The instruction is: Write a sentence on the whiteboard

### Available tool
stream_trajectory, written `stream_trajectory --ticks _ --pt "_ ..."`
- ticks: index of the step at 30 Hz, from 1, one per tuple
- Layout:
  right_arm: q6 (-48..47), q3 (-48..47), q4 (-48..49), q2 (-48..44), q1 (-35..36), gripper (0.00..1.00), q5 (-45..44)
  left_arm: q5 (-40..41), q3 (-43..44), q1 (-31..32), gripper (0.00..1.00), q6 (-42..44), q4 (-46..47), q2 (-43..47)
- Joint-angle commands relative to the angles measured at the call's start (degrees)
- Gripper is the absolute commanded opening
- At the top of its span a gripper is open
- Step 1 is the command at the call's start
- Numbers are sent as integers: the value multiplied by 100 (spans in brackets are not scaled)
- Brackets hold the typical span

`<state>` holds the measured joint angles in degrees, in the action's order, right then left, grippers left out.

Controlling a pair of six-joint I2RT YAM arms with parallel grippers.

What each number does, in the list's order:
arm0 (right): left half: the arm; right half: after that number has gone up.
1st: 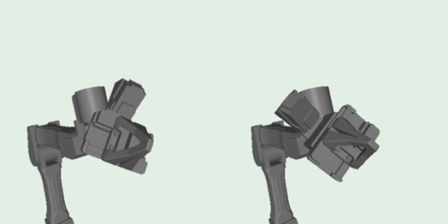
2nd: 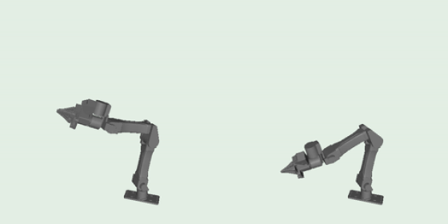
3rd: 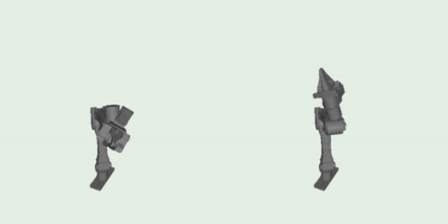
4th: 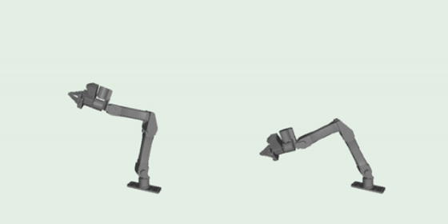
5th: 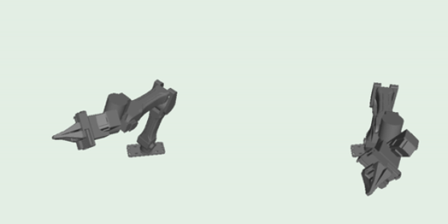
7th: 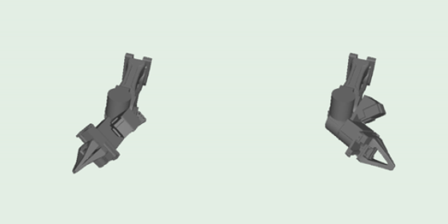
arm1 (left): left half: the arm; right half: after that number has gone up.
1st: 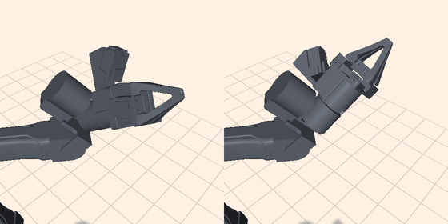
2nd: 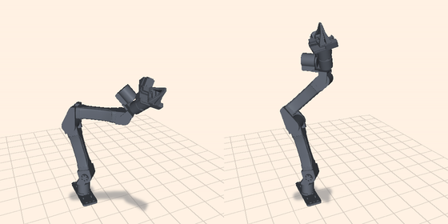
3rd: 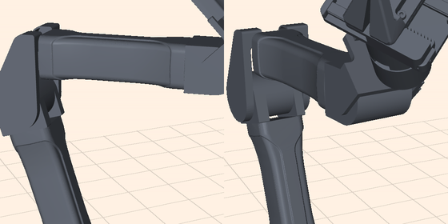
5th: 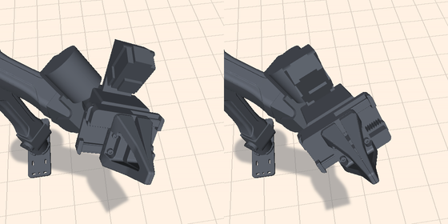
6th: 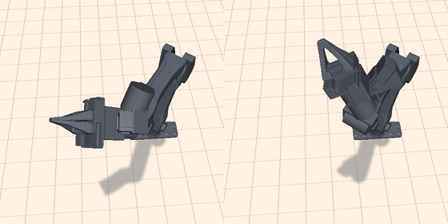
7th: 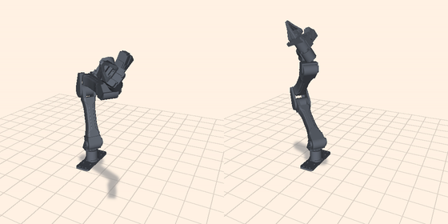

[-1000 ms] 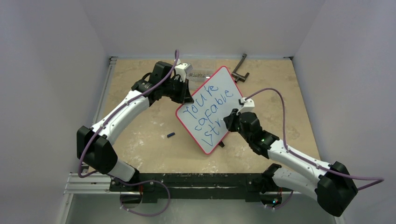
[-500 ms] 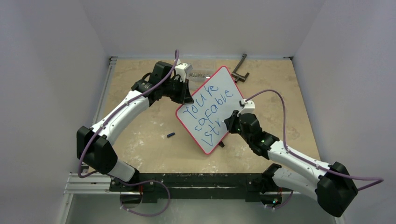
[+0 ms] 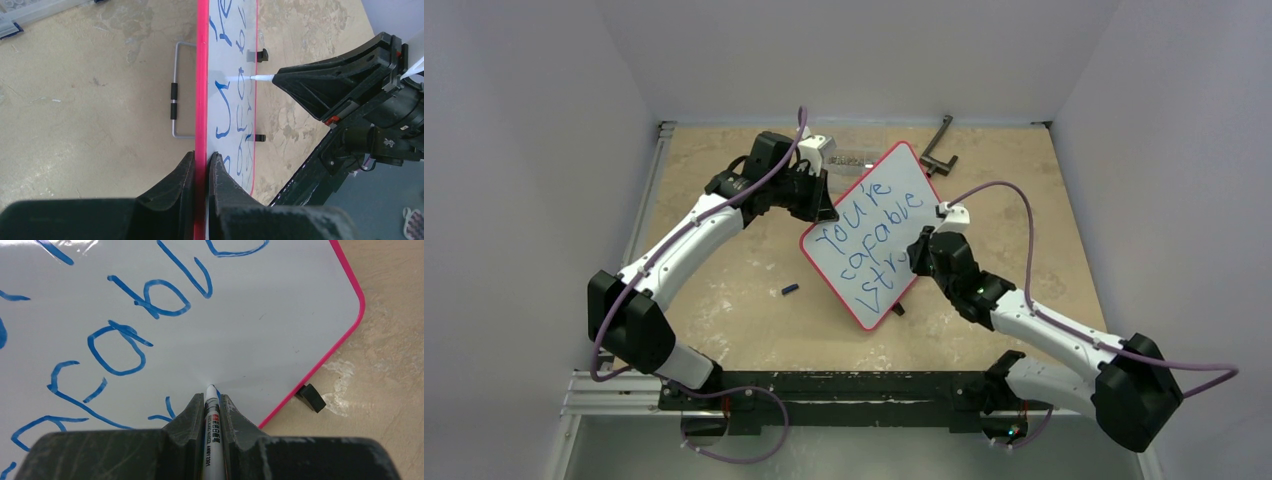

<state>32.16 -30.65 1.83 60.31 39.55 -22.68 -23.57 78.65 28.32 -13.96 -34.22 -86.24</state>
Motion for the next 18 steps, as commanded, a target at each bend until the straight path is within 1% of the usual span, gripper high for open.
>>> stream_trajectory --ticks 1,5,10,18 --pt "-59 -430 148 108 0 0 -34 640 -18 -19 0 385 -239 159" --pt "-55 -464 202 170 -6 0 150 641 -23 -21 0 385 -243 168" --pt "-29 -279 295 202 -4 0 394 646 -17 -19 0 398 -242 177" --pt "40 64 416 -22 2 0 746 648 -17 -19 0 385 -234 185"
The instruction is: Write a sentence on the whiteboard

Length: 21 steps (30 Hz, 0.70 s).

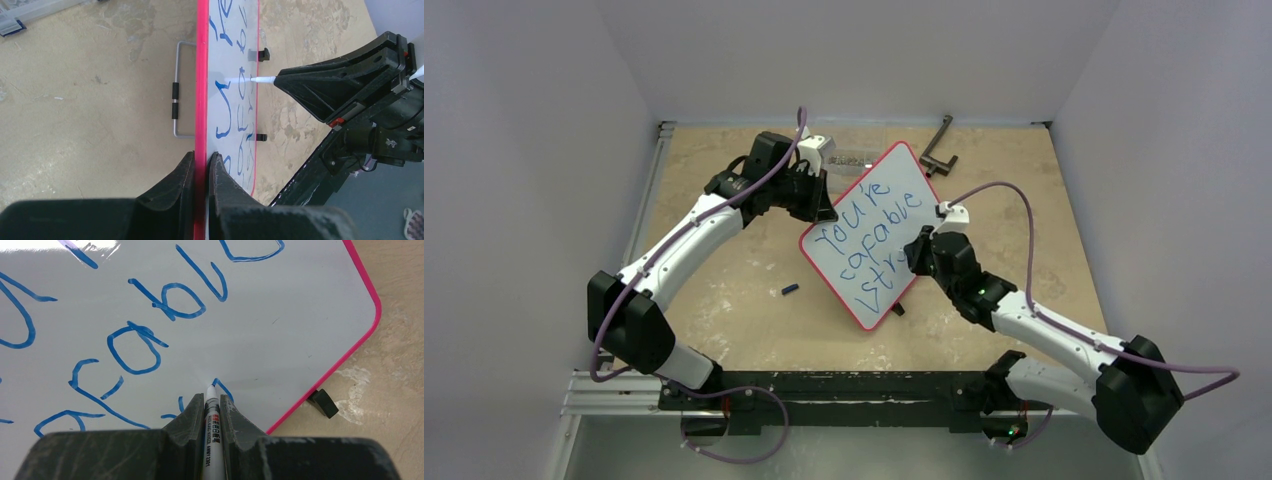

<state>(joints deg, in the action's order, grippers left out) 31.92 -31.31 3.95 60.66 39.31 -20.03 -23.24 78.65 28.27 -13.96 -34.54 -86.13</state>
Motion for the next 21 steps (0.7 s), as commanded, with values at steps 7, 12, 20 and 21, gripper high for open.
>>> stream_trajectory --ticks 7,12,20,21 --pt "56 305 192 -150 42 0 623 616 -17 -15 0 376 -196 173" --pt "102 421 155 -176 42 0 609 611 -17 -16 0 376 -198 164" --pt "130 453 1 -245 41 0 506 619 -17 -15 0 376 -200 173" --pt "130 446 -29 -258 39 0 500 619 -17 -17 0 376 -194 175"
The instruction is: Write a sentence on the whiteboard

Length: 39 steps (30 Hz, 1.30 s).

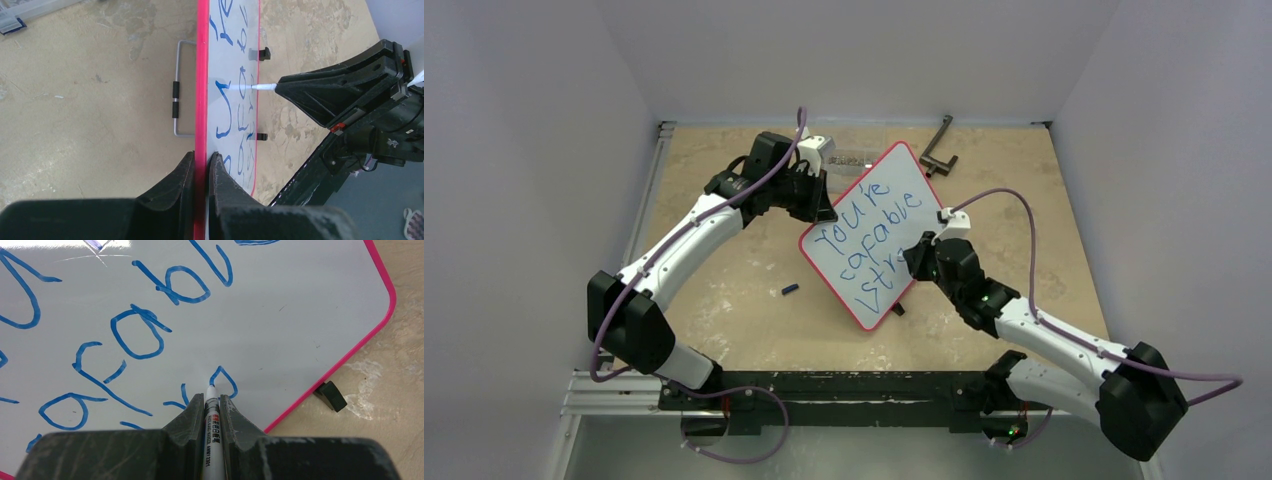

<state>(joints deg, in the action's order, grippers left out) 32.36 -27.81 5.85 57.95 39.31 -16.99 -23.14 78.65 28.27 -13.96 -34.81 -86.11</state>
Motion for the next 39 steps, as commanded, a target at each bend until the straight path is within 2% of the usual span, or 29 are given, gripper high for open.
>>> stream_trajectory --ticks 1,11,20,29,39 --pt "86 92 -242 -13 41 0 193 614 -17 -15 0 376 -171 173" --pt "48 -65 -484 -90 41 0 116 618 -17 -15 0 376 -167 182" --pt "-15 -494 -688 -521 42 0 -45 623 -17 -15 0 385 -174 198" --pt "12 -831 -617 74 23 0 -930 618 -34 -15 0 385 -178 216" --pt "-14 -944 -244 460 11 0 -1006 635 -43 -20 0 394 -182 207"
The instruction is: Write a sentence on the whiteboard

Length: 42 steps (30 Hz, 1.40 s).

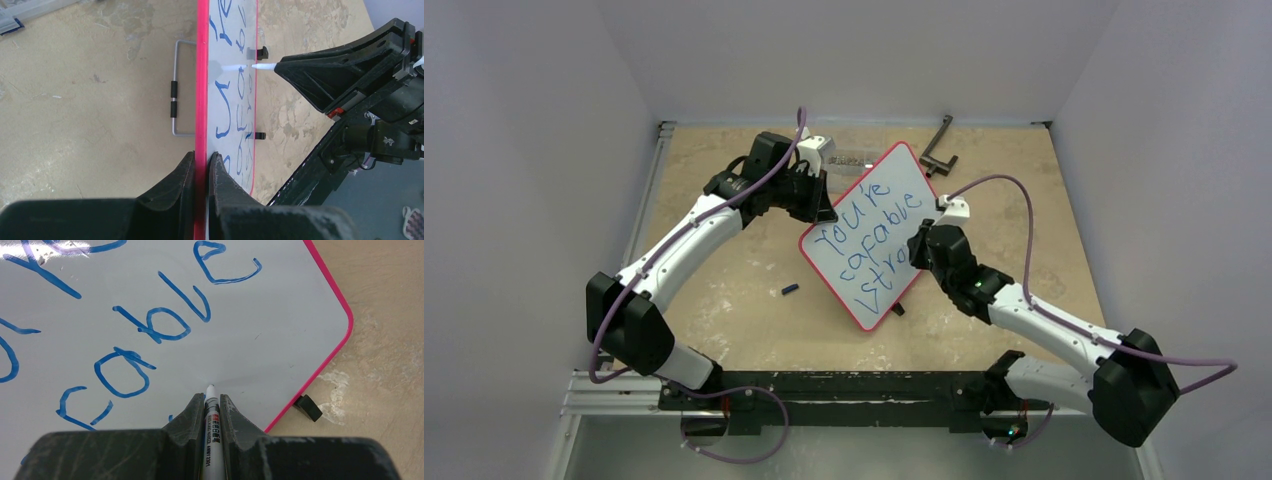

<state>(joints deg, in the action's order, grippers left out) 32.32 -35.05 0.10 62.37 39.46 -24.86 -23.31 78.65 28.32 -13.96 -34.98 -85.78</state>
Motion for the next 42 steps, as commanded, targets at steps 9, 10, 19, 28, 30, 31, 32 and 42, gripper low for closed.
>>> stream_trajectory --ticks 9,10,19,28,30,31,32,42 --pt "36 129 466 111 -11 0 -136 652 -43 -19 0 394 -162 149" --pt "40 171 465 105 -9 0 -127 657 -43 -21 0 394 -164 149" --pt "213 543 324 -92 -17 0 -13 670 -47 -19 0 385 -163 159" --pt "199 491 330 -110 -12 0 36 661 -52 -19 0 376 -167 153" --pt "150 382 337 -71 -11 0 19 661 -50 -24 0 376 -161 166" --pt "118 313 344 -49 -10 0 15 661 -51 -22 0 380 -162 166" --pt "95 255 342 -24 -9 0 0 661 -52 -19 0 384 -166 167" --pt "-90 -263 422 305 -13 0 -117 661 -45 -20 0 394 -162 154"
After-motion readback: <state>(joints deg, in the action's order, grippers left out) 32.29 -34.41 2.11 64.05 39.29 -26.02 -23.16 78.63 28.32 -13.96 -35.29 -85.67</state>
